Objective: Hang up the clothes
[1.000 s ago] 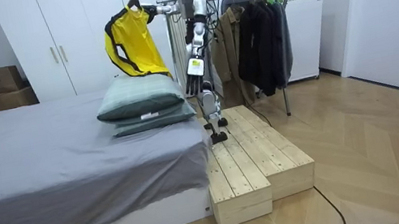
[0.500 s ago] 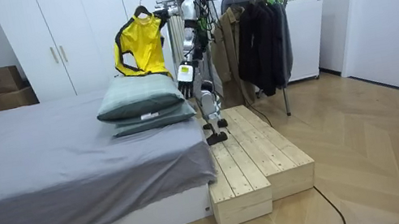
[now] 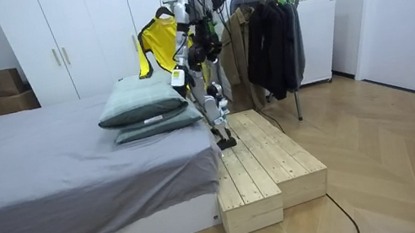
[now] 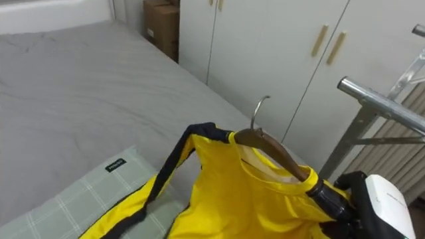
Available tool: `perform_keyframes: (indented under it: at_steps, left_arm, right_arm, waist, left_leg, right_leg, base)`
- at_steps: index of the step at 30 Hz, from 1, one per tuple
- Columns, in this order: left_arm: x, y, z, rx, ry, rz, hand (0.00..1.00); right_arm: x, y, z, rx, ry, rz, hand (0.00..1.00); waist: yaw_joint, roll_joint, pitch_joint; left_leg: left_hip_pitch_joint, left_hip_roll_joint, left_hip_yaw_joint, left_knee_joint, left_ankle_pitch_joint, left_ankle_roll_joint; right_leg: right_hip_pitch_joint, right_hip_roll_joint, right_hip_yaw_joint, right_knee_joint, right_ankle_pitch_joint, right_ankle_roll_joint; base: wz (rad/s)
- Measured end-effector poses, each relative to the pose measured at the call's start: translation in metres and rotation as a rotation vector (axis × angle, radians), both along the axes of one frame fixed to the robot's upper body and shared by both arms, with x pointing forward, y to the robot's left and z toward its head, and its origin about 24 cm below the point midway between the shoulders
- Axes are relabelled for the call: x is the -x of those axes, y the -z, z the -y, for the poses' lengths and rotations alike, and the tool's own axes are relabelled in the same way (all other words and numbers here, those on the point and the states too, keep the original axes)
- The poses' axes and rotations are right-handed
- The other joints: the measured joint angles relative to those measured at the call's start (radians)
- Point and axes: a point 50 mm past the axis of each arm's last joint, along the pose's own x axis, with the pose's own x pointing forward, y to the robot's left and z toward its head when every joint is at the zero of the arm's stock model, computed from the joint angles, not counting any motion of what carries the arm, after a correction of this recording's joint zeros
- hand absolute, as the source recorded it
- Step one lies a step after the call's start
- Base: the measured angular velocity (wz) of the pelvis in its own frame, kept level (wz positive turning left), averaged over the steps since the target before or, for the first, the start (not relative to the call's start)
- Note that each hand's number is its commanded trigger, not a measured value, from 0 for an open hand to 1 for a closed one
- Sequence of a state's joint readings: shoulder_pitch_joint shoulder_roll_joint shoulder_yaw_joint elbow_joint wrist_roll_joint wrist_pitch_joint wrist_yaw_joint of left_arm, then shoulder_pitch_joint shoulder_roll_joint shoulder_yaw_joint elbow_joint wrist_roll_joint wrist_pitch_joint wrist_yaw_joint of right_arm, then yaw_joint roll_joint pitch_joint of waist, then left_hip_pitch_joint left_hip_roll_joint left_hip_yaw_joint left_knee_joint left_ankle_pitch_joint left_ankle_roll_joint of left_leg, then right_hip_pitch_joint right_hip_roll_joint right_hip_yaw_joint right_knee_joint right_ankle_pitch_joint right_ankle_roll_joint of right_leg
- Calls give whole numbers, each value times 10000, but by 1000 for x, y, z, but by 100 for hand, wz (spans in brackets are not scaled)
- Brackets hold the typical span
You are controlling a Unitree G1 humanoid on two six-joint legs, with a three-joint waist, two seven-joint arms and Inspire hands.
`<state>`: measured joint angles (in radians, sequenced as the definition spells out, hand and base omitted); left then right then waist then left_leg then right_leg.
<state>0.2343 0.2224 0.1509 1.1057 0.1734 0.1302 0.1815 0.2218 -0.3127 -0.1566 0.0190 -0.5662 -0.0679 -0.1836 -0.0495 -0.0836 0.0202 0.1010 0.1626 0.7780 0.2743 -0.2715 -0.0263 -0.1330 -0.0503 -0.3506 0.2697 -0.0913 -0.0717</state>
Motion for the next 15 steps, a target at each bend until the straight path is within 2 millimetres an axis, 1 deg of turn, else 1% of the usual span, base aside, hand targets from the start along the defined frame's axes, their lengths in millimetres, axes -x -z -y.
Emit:
perform_keyframes:
  at_steps: [2,3,4,5,6,7,8,9,10,11,12,13,14,15]
  left_arm:
    - [-3,-2,-3,-271,-37,36,0]
    - [-3,-2,-3,-355,-55,10,0]
    - [-2,-3,-5,-528,-124,-40,0]
    - [0,-4,-7,-724,-186,-148,0]
    - [2,-4,-9,-821,-208,-228,0]
    - [9,-5,-9,-968,-290,-478,0]
    - [19,-5,-8,-1006,-379,-809,0]
    - [23,-5,-8,-1046,-420,-954,0]
    - [26,-5,-10,-1142,-489,-1193,0]
    - [27,-5,-9,-1155,-511,-1269,0]
    - [27,-5,-9,-1149,-513,-1283,0]
    - [26,-4,-6,-1104,-503,-1278,0]
    - [23,-3,-3,-1035,-507,-1190,0]
    - [18,-2,0,-985,-418,-1019,0]
  right_arm:
    - [-7,-14,-6,389,-322,555,100]
    - [-8,-17,-7,413,-408,714,100]
    - [-10,-24,-10,491,-588,983,100]
    - [-12,-29,-13,474,-716,1200,100]
    - [-13,-31,-15,472,-787,1309,100]
    - [-15,-34,-19,488,-997,1574,100]
    - [-16,-36,-23,483,-1174,1779,100]
    - [-16,-35,-25,465,-1204,1852,100]
    - [-15,-31,-28,390,-1182,1881,100]
    - [-16,-29,-32,304,-1165,1824,100]
    - [-16,-27,-34,252,-1146,1753,100]
    - [-16,-24,-36,283,-1131,1606,100]
    - [-15,-22,-38,428,-1124,1475,100]
    - [-15,-21,-38,483,-1110,1377,100]
  waist:
    - [14,14,6]
    - [14,14,7]
    - [26,9,7]
    - [50,-29,4]
    - [59,-61,4]
    - [178,-41,22]
    - [245,-20,19]
    - [220,-21,18]
    - [159,-43,4]
    - [133,-43,13]
    - [96,-50,10]
    - [67,-62,10]
    - [47,-62,8]
    - [43,-114,23]
  left_leg:
    - [80,325,213,505,-189,-182]
    - [110,417,268,660,-244,-244]
    - [140,668,364,1086,-386,-371]
    - [107,925,422,1688,-472,-494]
    - [61,1089,401,2077,-472,-498]
    - [-117,1438,-81,3102,-390,-421]
    - [-309,1609,-920,3804,-166,-335]
    - [-396,1612,-1306,3982,-40,-310]
    - [-546,1571,-1824,4160,166,-271]
    - [-698,1500,-2401,4374,256,-301]
    - [-759,1341,-2822,4455,214,-318]
    - [-835,991,-3537,4455,202,-321]
    - [-876,655,-4087,4251,168,-372]
    - [-919,161,-4576,3737,165,-373]
  right_leg:
    - [-30,73,-98,333,-287,-163]
    - [-29,104,-84,434,-377,-206]
    - [-45,205,69,624,-604,-218]
    - [-116,390,359,860,-902,-154]
    - [-178,494,591,1010,-1031,-126]
    - [-240,730,1040,1247,-1181,-230]
    - [-209,934,1473,1328,-1203,-379]
    - [-192,1032,1664,1332,-1179,-474]
    - [-156,1199,2007,1308,-1098,-646]
    - [-202,1332,2306,1300,-966,-894]
    - [-239,1359,2430,1301,-950,-934]
    - [-270,1424,2732,1270,-947,-944]
    - [-271,1549,3246,1227,-897,-1077]
    - [-272,1753,4103,1193,-735,-1095]
  base:
    - [-27]
    - [-33]
    - [-40]
    - [-45]
    - [-73]
    - [-107]
    - [-116]
    - [-104]
    - [-85]
    - [-75]
    - [-72]
    - [-62]
    - [-74]
    - [-56]
